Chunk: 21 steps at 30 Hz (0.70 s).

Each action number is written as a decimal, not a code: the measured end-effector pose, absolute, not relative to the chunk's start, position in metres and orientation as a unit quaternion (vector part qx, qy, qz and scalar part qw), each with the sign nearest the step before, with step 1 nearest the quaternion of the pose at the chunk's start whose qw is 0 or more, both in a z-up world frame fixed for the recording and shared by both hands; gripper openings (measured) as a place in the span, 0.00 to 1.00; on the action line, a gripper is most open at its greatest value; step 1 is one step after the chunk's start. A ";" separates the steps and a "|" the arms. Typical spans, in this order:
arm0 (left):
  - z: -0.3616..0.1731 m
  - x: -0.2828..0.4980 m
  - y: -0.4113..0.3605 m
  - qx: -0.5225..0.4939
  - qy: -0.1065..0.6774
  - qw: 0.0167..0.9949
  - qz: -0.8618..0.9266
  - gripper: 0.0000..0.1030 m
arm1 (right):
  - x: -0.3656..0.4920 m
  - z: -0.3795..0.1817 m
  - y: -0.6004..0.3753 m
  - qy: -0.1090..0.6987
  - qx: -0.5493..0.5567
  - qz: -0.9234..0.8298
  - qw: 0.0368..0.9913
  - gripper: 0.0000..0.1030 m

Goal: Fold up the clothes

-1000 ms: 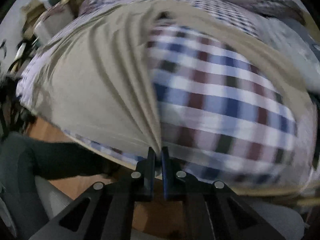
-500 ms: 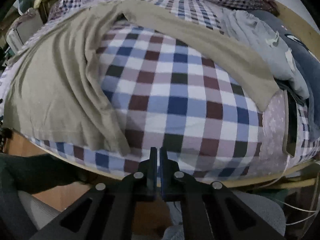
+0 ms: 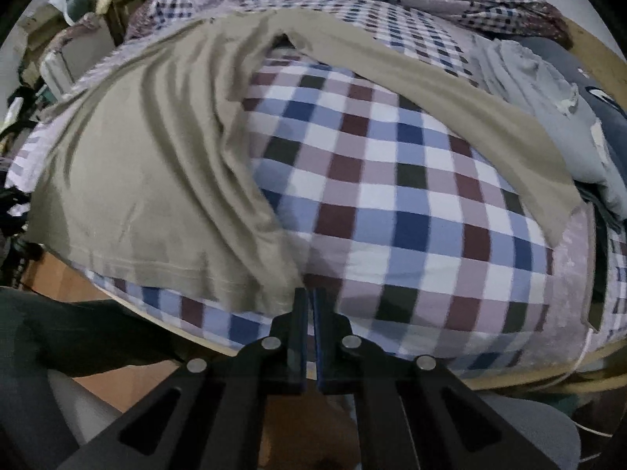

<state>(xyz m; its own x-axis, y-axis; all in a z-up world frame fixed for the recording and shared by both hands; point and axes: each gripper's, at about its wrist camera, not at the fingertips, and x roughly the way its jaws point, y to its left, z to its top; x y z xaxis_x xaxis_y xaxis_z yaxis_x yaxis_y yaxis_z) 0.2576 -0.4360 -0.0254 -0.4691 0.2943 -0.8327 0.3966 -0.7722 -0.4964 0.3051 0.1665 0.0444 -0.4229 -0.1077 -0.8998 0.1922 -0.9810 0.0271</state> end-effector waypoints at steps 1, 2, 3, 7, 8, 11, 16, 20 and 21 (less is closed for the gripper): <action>-0.023 0.261 -0.439 0.507 0.342 0.035 -0.790 0.07 | 0.306 0.044 0.164 0.036 0.529 -0.842 0.095 0.01; -0.019 0.265 -0.440 0.495 0.343 0.036 -0.798 0.00 | 0.306 0.042 0.162 0.032 0.529 -0.842 0.101 0.02; -0.015 0.269 -0.441 0.482 0.342 0.037 -0.806 0.00 | 0.305 0.040 0.157 0.028 0.530 -0.841 0.105 0.02; 0.009 0.297 -0.460 0.409 0.366 0.074 -0.832 0.00 | 0.302 0.027 0.155 0.022 0.535 -0.837 0.118 0.04; 0.012 0.303 -0.466 0.394 0.374 0.087 -0.835 0.00 | 0.304 0.023 0.159 0.022 0.535 -0.836 0.121 0.04; 0.017 0.316 -0.479 0.370 0.375 0.144 -0.838 0.00 | 0.303 0.019 0.157 0.022 0.537 -0.834 0.124 0.04; -0.002 0.314 -0.494 0.412 0.392 0.174 -0.804 0.00 | 0.298 0.013 0.161 0.016 0.541 -0.832 0.124 0.05; -0.007 0.301 -0.482 0.441 0.378 0.122 -0.805 0.32 | 0.295 0.013 0.167 -0.006 0.542 -0.830 0.129 0.05; -0.007 0.298 -0.477 0.446 0.369 0.113 -0.808 0.49 | 0.295 0.013 0.171 -0.016 0.542 -0.830 0.129 0.05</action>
